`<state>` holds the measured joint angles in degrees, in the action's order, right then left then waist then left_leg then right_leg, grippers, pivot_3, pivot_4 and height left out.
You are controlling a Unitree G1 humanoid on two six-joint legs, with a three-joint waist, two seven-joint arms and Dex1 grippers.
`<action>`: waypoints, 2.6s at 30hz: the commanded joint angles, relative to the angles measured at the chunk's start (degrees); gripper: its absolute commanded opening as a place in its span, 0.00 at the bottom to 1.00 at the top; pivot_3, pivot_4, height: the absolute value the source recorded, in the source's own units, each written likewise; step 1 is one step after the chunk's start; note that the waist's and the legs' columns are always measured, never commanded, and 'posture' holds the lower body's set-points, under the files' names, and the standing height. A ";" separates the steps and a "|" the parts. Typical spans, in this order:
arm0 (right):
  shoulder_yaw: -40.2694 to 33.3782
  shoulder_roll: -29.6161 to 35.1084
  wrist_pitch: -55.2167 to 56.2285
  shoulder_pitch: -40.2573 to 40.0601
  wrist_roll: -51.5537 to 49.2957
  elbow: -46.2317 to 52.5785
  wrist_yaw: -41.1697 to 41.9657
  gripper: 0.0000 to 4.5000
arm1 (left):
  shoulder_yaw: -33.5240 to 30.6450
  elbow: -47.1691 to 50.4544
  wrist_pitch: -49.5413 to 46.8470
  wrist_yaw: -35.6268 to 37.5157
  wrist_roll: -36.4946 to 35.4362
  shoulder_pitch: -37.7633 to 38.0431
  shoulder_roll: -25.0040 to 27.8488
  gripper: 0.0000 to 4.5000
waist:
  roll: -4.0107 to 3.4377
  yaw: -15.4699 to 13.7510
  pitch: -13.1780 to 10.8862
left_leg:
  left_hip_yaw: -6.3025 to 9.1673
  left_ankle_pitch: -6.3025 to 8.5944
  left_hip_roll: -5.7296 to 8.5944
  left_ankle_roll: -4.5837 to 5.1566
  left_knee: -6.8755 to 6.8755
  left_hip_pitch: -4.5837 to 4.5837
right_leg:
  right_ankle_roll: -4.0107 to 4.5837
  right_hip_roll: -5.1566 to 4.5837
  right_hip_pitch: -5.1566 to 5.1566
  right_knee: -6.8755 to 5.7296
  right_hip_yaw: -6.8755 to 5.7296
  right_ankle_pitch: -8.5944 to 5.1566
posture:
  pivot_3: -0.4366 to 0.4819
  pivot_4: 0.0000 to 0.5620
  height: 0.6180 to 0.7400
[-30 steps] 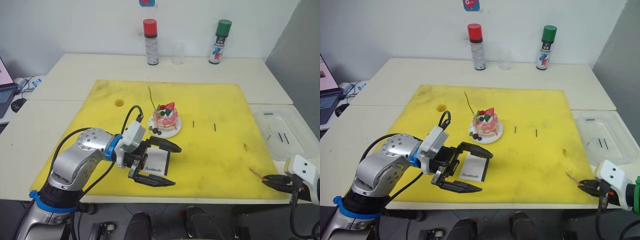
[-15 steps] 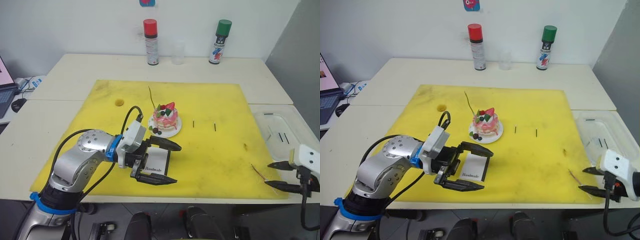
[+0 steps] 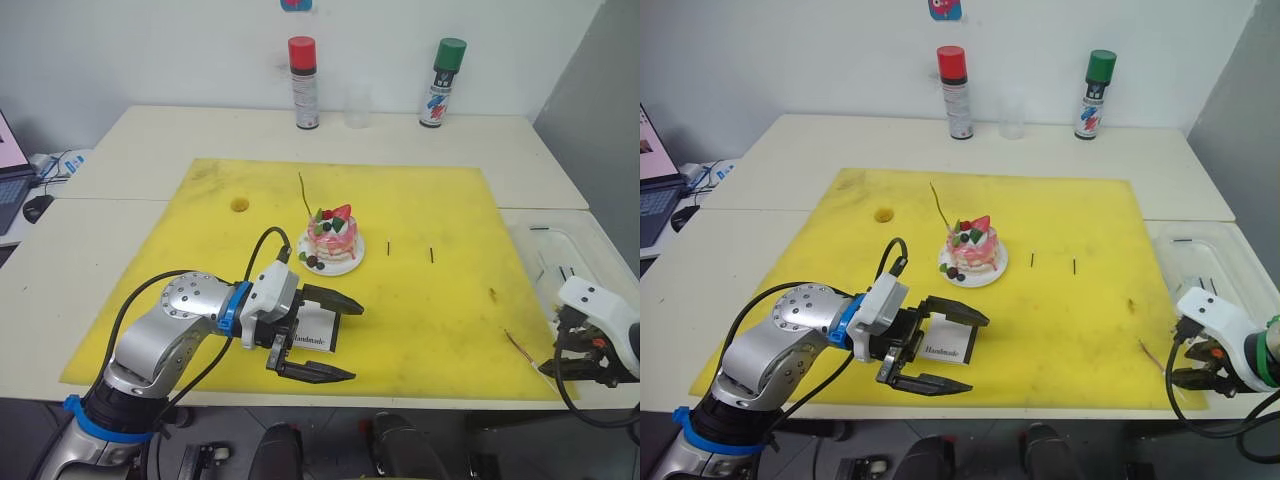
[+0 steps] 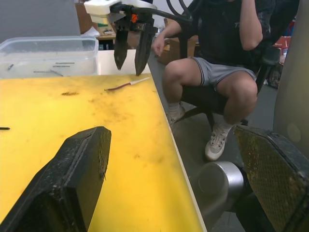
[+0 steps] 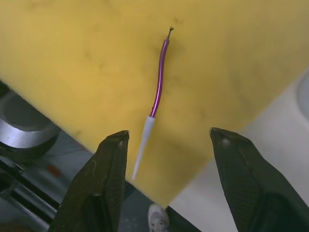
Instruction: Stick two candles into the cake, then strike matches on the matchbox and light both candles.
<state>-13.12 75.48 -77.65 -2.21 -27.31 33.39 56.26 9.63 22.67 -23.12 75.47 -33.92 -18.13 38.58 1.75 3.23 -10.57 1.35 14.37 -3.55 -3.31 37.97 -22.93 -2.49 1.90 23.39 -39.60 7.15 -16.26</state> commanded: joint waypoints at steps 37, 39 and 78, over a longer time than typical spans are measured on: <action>5.19 -1.36 0.27 21.13 -12.54 -6.91 1.31 0.01 | -3.67 0.42 0.66 -5.45 -0.76 2.86 0.24 1.00 | -0.26 0.27 -0.15 | -0.09 0.00 -0.06 0.01 -0.02 0.00 | -0.07 0.00 0.05 0.14 0.02 0.04 | 0.48 0.27 0.70; 5.82 -7.30 0.58 27.82 -13.68 -6.73 -1.71 0.01 | -5.10 0.59 -0.85 -6.95 -1.83 3.02 0.32 1.00 | -0.23 0.35 -0.17 | -0.06 0.00 -0.13 0.01 -0.02 0.02 | -0.06 0.04 0.06 0.12 -0.03 0.04 | 0.48 0.27 0.70; 19.20 -70.21 70.70 32.09 13.47 -34.98 -27.28 0.01 | -14.76 -4.41 -6.79 -19.63 -3.35 -1.83 0.36 1.00 | -0.27 0.04 -0.18 | 0.16 -0.02 -0.07 -0.02 0.08 -0.84 | 0.01 0.04 0.86 -0.37 -0.25 0.38 | 0.48 0.27 0.70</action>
<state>5.90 5.57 -8.39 29.72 -14.27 -2.33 29.15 -4.56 17.37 -30.06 55.71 -36.97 -19.08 38.58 1.47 3.27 -10.75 1.51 14.35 -3.62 -3.33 38.05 -23.77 -2.48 1.94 24.25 -39.97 6.89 -15.88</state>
